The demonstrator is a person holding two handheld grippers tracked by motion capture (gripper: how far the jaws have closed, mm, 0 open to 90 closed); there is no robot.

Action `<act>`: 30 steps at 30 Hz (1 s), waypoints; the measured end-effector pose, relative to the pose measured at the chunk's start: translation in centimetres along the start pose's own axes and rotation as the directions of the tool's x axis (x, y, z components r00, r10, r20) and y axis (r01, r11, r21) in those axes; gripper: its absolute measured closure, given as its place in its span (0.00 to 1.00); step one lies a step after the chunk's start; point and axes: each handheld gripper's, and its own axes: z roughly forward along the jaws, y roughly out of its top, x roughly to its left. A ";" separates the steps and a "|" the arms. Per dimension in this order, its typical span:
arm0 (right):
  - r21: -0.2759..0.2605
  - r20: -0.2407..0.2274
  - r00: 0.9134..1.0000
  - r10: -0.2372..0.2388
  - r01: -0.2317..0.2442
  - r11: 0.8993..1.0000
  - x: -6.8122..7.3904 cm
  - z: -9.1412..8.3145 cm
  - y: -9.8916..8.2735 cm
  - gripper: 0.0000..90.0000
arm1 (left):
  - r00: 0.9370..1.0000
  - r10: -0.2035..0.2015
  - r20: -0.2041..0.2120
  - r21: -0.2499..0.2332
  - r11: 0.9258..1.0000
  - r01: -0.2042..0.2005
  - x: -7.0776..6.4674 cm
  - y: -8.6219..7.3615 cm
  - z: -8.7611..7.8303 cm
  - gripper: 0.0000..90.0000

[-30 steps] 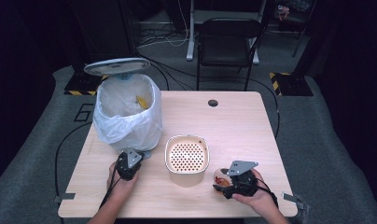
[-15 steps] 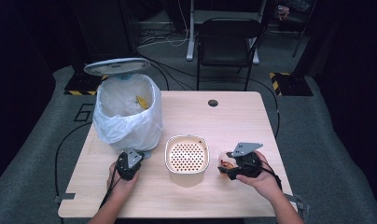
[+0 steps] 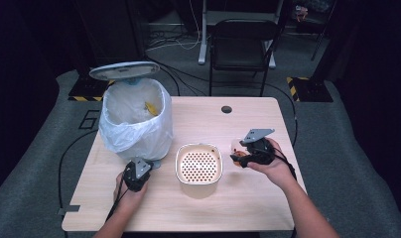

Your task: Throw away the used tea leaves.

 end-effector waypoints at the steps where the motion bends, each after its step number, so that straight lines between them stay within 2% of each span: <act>1: 0.002 0.000 1.000 0.001 -0.001 1.000 -0.2 0.1 0.2 0.37 | 1.000 -0.001 0.000 0.000 1.000 0.001 0.0 0.0 0.0 1.00; 2: 0.008 -0.001 1.000 0.015 -0.015 1.000 -0.3 0.3 0.4 0.37 | 1.000 -0.001 0.000 -0.001 1.000 0.001 0.0 0.0 0.0 1.00; 6: -0.005 0.006 1.000 0.007 -0.007 1.000 -1.2 1.0 1.1 0.37 | 1.000 -0.003 0.003 0.000 1.000 0.003 0.0 0.0 0.0 1.00; 7: 0.007 0.007 1.000 0.023 -0.023 1.000 -1.2 1.1 1.3 0.37 | 1.000 -0.002 0.003 0.001 1.000 0.002 0.0 0.0 0.0 1.00; 10: 0.007 0.020 1.000 0.016 -0.016 1.000 -1.8 1.5 1.9 0.37 | 1.000 -0.005 0.002 -0.004 1.000 0.005 0.0 0.0 0.0 1.00; 15: -0.013 0.024 0.999 0.025 -0.025 1.000 -2.6 2.0 3.0 0.37 | 1.000 0.002 0.004 0.005 1.000 -0.002 0.0 0.0 0.0 1.00; 19: -0.035 0.026 1.000 0.012 -0.011 0.999 -3.3 2.6 4.0 0.37 | 1.000 0.001 0.004 0.005 1.000 -0.001 0.0 0.0 0.0 1.00; 22: -0.067 0.027 0.999 0.030 -0.029 0.997 -3.8 2.9 4.6 0.37 | 1.000 0.001 0.002 -0.001 1.000 -0.001 0.0 0.0 0.0 1.00; 25: -0.073 0.026 1.000 0.018 -0.016 0.997 -4.1 3.0 5.1 0.37 | 1.000 0.001 0.001 -0.001 1.000 -0.001 0.0 0.0 0.0 1.00; 26: -0.083 0.023 0.999 0.029 -0.027 0.996 -4.1 3.1 5.4 0.37 | 1.000 0.001 0.005 0.000 1.000 -0.001 0.1 0.0 0.0 1.00; 30: -0.135 0.005 1.000 0.006 -0.005 0.991 -4.1 3.4 5.7 0.37 | 1.000 0.001 -0.001 -0.002 1.000 -0.001 0.0 0.0 0.0 1.00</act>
